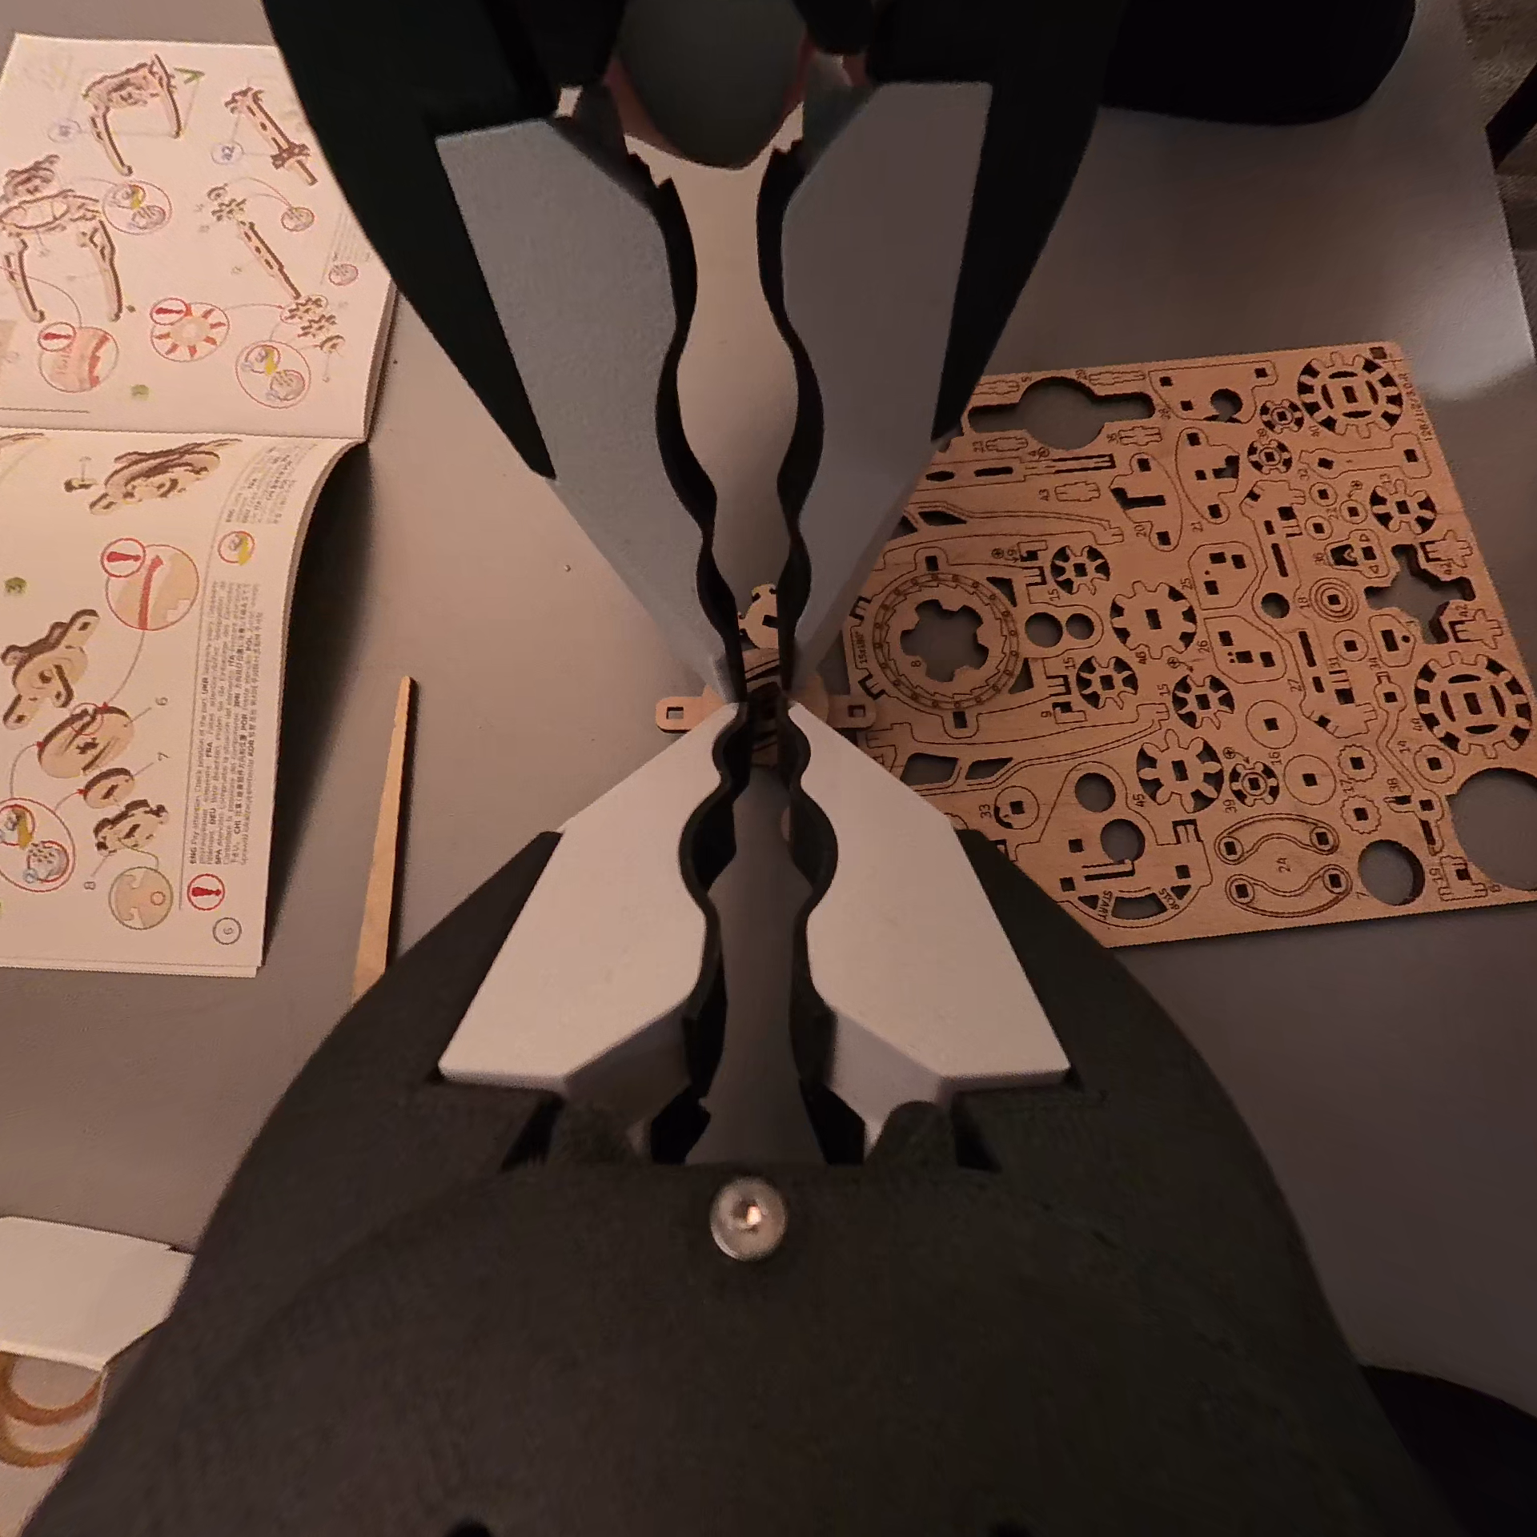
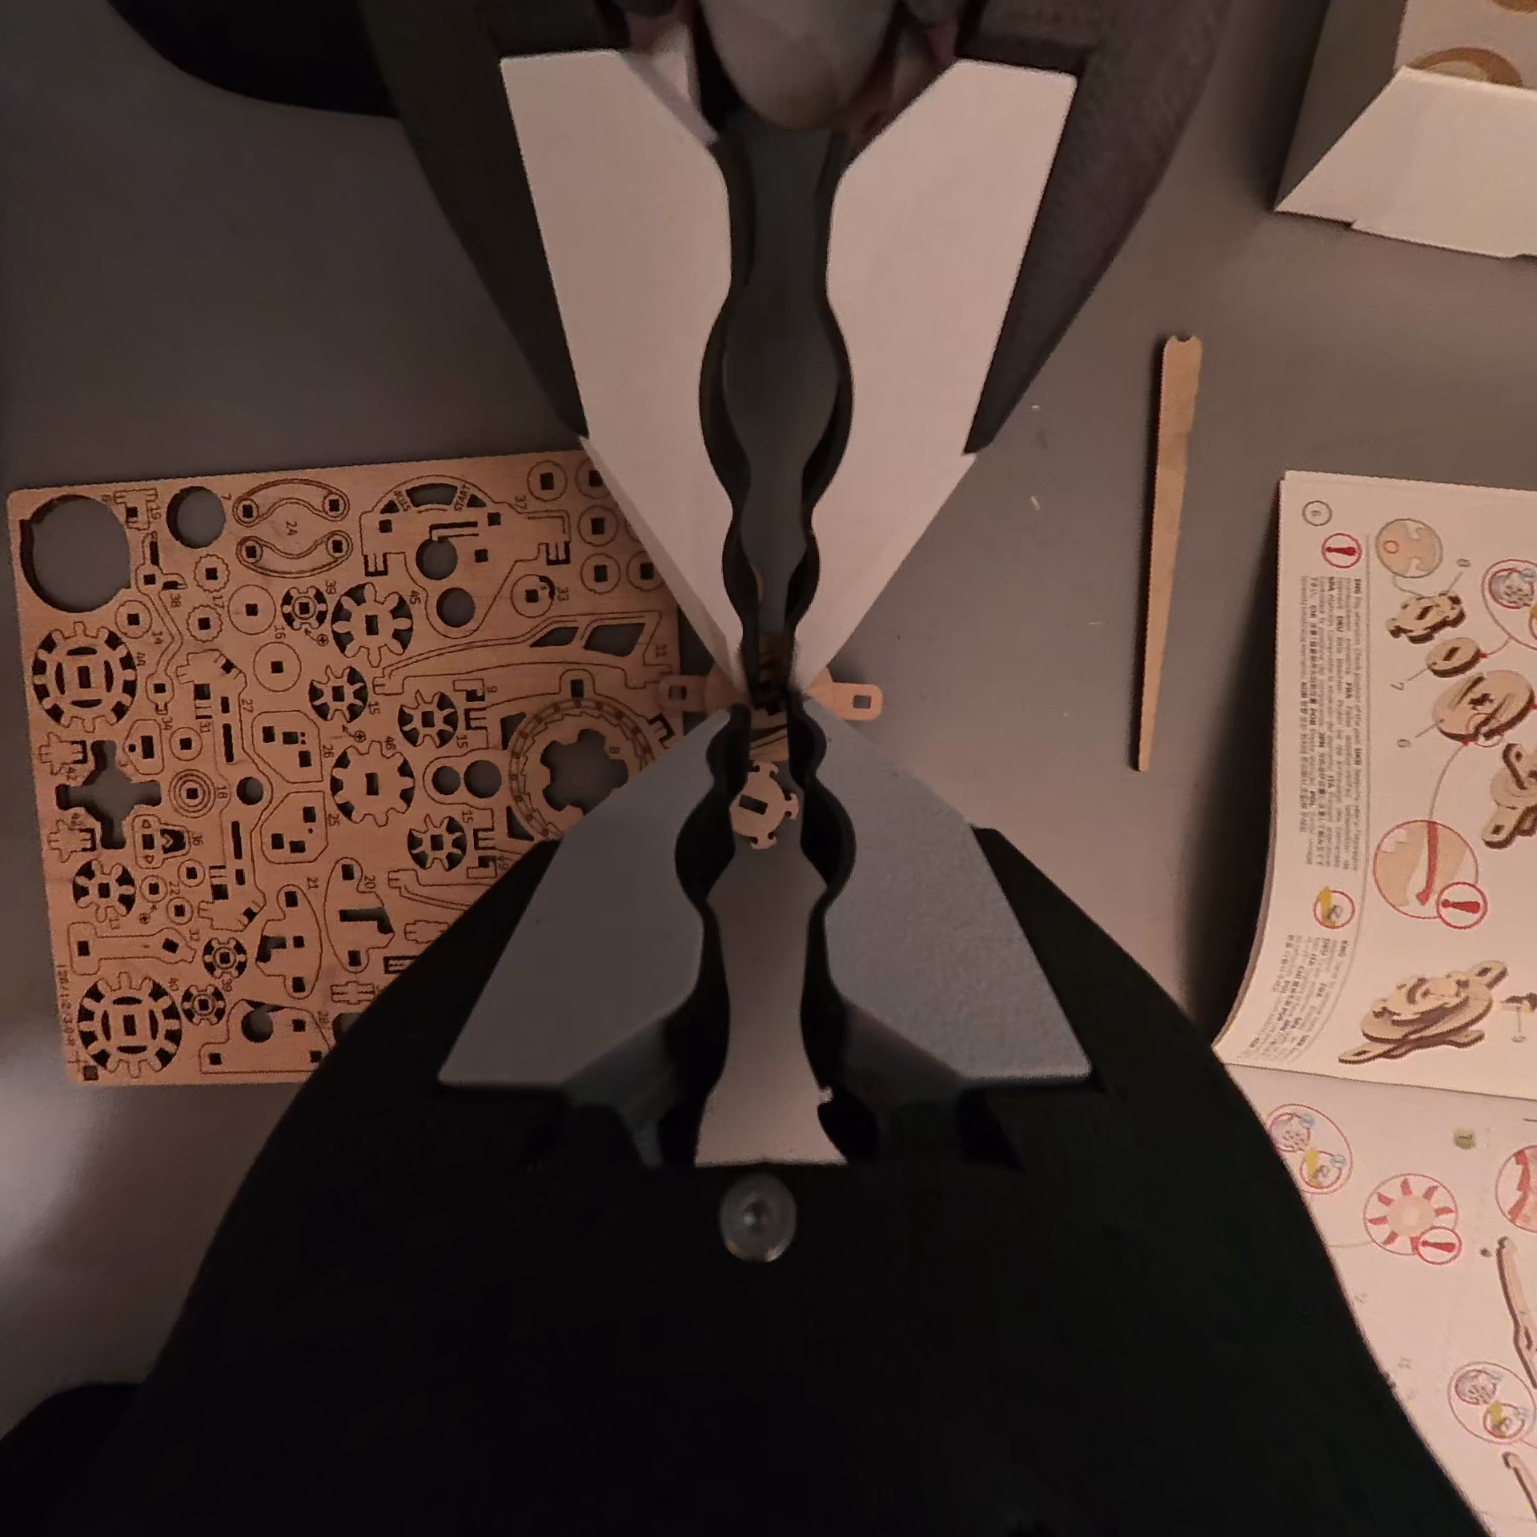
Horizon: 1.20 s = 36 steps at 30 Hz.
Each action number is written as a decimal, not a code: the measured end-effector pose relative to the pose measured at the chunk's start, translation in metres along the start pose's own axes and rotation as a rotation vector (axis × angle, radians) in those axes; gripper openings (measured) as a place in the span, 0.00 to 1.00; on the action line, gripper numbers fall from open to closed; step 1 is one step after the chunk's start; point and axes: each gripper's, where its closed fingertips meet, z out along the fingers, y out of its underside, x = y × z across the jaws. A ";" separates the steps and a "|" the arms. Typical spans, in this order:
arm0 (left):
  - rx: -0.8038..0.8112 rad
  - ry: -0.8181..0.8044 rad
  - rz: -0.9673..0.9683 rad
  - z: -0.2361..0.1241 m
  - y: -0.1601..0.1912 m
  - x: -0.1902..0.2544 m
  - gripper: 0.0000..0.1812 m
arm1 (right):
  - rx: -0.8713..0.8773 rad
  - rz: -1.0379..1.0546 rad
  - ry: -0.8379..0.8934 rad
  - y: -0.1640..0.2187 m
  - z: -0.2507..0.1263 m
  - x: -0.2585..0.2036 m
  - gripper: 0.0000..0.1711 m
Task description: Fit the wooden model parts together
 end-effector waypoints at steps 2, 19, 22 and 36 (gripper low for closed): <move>0.002 0.000 -0.004 0.000 0.000 0.000 0.02 | 0.000 -0.004 0.002 0.000 0.000 0.000 0.06; -0.063 0.046 -0.058 -0.004 0.000 0.004 0.06 | 0.040 0.051 -0.018 0.000 0.000 0.000 0.06; -0.066 0.027 -0.032 -0.003 0.001 0.002 0.05 | 0.041 0.057 -0.021 0.000 0.000 0.001 0.06; -0.026 0.027 -0.049 -0.001 0.001 0.001 0.03 | 0.036 0.069 -0.022 -0.001 0.000 0.001 0.06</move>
